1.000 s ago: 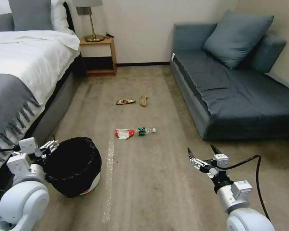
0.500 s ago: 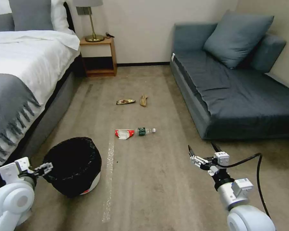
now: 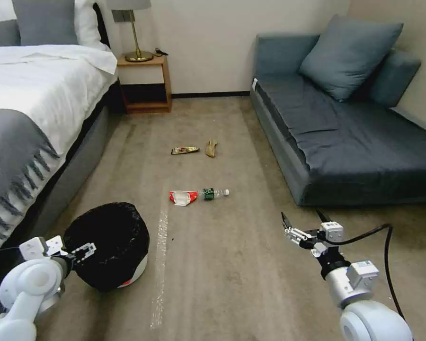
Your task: Pick up the trash bin, then pick up the garbage on the floor and place it into the trash bin.
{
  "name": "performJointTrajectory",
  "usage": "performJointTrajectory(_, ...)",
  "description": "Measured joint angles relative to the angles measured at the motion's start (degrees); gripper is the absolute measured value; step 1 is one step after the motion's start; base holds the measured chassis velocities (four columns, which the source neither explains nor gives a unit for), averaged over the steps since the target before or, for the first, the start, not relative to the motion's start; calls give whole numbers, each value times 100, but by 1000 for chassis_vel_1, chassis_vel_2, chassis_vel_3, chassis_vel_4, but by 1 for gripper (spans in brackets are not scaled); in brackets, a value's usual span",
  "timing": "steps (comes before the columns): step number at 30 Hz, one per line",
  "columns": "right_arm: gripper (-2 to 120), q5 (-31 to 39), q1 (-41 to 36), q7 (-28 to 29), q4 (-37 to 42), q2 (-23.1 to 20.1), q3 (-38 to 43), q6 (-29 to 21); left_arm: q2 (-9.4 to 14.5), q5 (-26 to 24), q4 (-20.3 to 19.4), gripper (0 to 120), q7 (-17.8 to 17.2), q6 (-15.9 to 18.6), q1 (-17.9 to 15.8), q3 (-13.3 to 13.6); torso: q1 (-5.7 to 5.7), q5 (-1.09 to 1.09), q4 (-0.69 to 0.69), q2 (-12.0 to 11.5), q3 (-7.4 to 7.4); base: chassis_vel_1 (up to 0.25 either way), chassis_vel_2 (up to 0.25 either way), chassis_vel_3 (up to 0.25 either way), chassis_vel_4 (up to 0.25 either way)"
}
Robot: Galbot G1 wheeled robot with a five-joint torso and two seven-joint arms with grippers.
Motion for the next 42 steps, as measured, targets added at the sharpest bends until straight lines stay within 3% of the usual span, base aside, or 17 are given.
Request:
performJointTrajectory(7,100,-13,-58,-12,40,34,-14,0,-95,-21,284,95,65,-11,-139,11,0,1,1,0,0,0,0,0,0)
performJointTrajectory(13,100,-36,-59,-19,70,67,-82,-3,-458,112,476,79,261,-55,-294,13,-1,20,5,2,-3,0,0,0,0)
performJointTrajectory(17,100,-35,-72,-21,60,61,-87,-3,-532,235,566,67,330,-72,-299,22,-1,22,3,4,-4,0,0,0,0)
performJointTrajectory(25,100,-53,-57,-35,-9,79,-162,-1,-587,604,566,39,448,-375,-199,49,-1,5,1,4,-3,0,0,0,0)
performJointTrajectory(31,100,-82,-28,-37,-36,96,-223,4,-575,671,566,20,517,-430,-122,7,-2,4,0,3,-2,0,0,0,0)
performJointTrajectory(34,100,-99,-18,-38,-52,119,-252,9,-510,708,448,7,555,-430,-52,-44,-1,-16,1,0,2,0,0,0,0)
performJointTrajectory(42,100,-107,-15,-38,-59,132,-260,32,-462,814,301,5,536,-537,-16,-79,1,-19,-4,-2,5,0,0,0,0)
